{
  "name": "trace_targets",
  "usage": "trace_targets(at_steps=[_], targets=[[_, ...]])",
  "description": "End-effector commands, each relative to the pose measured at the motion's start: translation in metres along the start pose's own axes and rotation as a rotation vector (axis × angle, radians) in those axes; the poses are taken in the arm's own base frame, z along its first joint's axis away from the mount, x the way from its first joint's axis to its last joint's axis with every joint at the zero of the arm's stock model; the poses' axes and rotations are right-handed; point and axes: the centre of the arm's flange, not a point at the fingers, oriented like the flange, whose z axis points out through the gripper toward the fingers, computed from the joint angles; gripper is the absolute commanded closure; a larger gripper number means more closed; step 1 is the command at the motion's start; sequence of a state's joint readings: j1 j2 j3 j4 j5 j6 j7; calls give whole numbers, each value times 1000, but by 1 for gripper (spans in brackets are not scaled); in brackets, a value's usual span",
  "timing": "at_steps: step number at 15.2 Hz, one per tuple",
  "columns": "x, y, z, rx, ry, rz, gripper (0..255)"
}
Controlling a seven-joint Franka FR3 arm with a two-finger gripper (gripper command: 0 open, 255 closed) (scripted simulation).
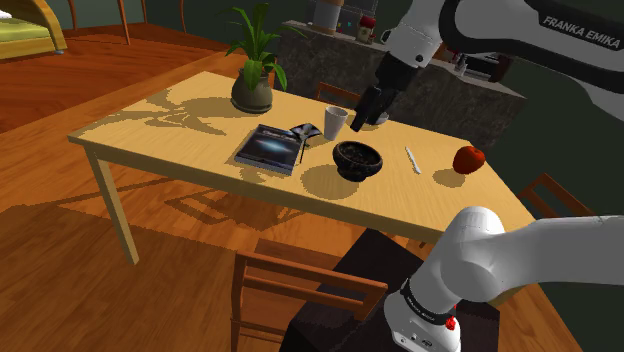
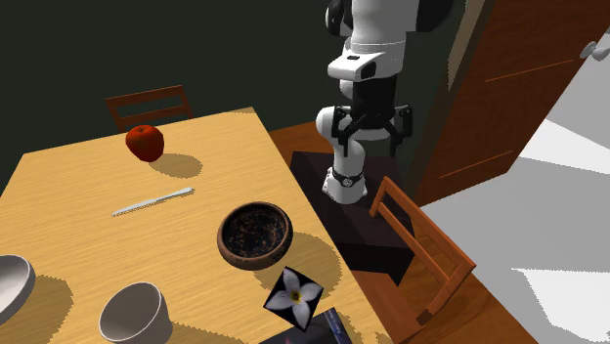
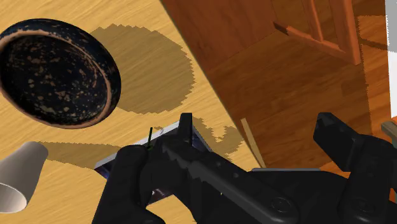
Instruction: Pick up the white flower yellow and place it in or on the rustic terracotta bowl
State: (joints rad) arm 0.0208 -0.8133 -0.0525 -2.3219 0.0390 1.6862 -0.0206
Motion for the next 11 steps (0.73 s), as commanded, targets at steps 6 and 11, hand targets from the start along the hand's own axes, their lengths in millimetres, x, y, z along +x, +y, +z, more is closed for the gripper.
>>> trace_targets(at_steps=[6, 11], targets=[[47, -25, 46, -113, 20, 245, 0], [98, -32, 93, -227, 40, 491, 0]])
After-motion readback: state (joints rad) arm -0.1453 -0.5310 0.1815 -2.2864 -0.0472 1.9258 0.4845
